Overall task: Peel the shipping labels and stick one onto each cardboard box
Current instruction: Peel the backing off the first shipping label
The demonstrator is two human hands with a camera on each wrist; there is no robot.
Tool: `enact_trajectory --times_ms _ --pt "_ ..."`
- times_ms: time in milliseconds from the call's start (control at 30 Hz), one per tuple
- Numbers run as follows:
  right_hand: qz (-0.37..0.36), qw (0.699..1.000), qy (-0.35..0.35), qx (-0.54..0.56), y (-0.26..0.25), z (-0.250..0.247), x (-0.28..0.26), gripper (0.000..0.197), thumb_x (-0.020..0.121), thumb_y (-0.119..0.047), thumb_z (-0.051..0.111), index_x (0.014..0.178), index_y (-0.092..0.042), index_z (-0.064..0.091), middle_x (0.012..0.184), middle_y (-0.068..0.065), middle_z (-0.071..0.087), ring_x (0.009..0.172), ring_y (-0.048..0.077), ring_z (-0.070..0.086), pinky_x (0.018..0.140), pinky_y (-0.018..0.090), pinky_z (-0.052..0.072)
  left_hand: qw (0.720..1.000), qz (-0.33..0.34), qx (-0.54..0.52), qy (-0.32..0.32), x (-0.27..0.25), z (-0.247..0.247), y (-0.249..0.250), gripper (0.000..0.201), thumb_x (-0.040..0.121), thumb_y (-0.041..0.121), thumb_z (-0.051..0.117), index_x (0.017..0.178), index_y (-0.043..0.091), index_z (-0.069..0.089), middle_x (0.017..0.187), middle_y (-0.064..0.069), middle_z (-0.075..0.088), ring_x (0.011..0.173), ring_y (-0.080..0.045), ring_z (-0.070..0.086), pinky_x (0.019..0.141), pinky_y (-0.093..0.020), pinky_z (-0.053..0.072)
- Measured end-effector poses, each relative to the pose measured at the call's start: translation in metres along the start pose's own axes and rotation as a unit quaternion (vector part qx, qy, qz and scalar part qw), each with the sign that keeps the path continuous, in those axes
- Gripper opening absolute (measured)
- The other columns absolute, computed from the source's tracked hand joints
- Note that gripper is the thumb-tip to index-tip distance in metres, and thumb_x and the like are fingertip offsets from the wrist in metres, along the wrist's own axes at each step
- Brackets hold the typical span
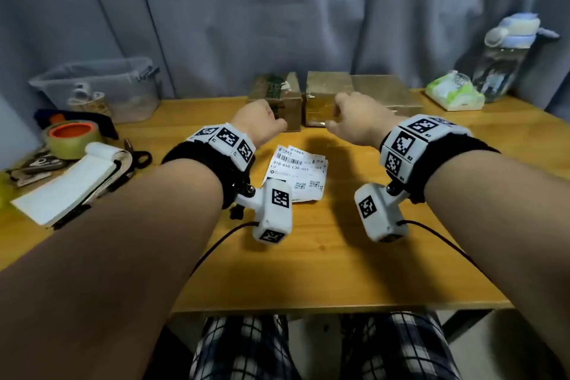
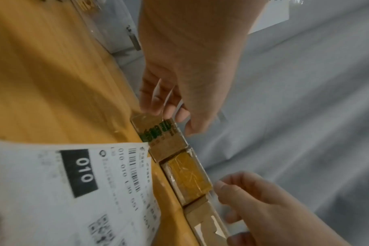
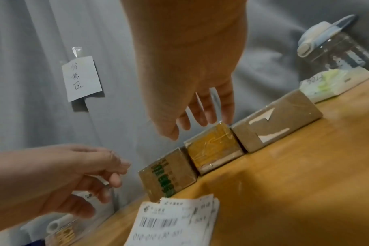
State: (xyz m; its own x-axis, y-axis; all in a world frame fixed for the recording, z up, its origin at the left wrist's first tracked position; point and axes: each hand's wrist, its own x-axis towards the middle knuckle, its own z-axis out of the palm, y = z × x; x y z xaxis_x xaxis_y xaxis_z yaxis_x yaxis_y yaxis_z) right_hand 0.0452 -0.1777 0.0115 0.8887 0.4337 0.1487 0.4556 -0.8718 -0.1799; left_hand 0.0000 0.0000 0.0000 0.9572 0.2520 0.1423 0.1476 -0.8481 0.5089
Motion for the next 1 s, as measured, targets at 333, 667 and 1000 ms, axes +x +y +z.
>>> enact_trajectory --times_ms 333,667,1000 --pt "0.154 0.917 -0.192 0.313 -0.012 0.039 -0.006 0.041 0.083 -0.021 0.071 0.113 -0.003 0.051 0.088 0.008 0.049 0.074 0.021 0.057 0.047 0.03 0.057 0.989 -0.087 -0.066 -0.101 0.006 0.037 -0.037 0.044 0.08 0.032 0.071 0.114 0.008 0.055 0.1 -0.01 0.064 0.092 -0.025 0.061 0.081 -0.033 0.047" --pt "0.101 0.887 -0.185 0.411 -0.077 0.073 0.026 0.051 0.076 -0.005 0.076 0.115 -0.011 0.044 0.093 0.01 0.058 0.063 0.019 0.061 0.053 0.03 0.058 0.989 -0.083 -0.122 -0.011 0.01 0.021 -0.089 0.008 0.084 0.015 0.066 0.088 0.012 0.059 0.084 -0.008 0.061 0.077 -0.02 0.053 0.078 -0.034 0.048" --pt "0.023 0.912 -0.098 0.398 -0.084 0.075 0.042 0.025 0.085 -0.004 0.066 0.105 -0.014 0.054 0.082 0.005 0.061 0.063 0.022 0.064 0.066 0.037 0.057 0.97 -0.043 -0.236 0.029 0.008 0.0 -0.1 0.02 0.082 0.008 0.069 0.073 0.018 0.055 0.068 -0.002 0.059 0.062 -0.012 0.056 0.067 -0.024 0.05"
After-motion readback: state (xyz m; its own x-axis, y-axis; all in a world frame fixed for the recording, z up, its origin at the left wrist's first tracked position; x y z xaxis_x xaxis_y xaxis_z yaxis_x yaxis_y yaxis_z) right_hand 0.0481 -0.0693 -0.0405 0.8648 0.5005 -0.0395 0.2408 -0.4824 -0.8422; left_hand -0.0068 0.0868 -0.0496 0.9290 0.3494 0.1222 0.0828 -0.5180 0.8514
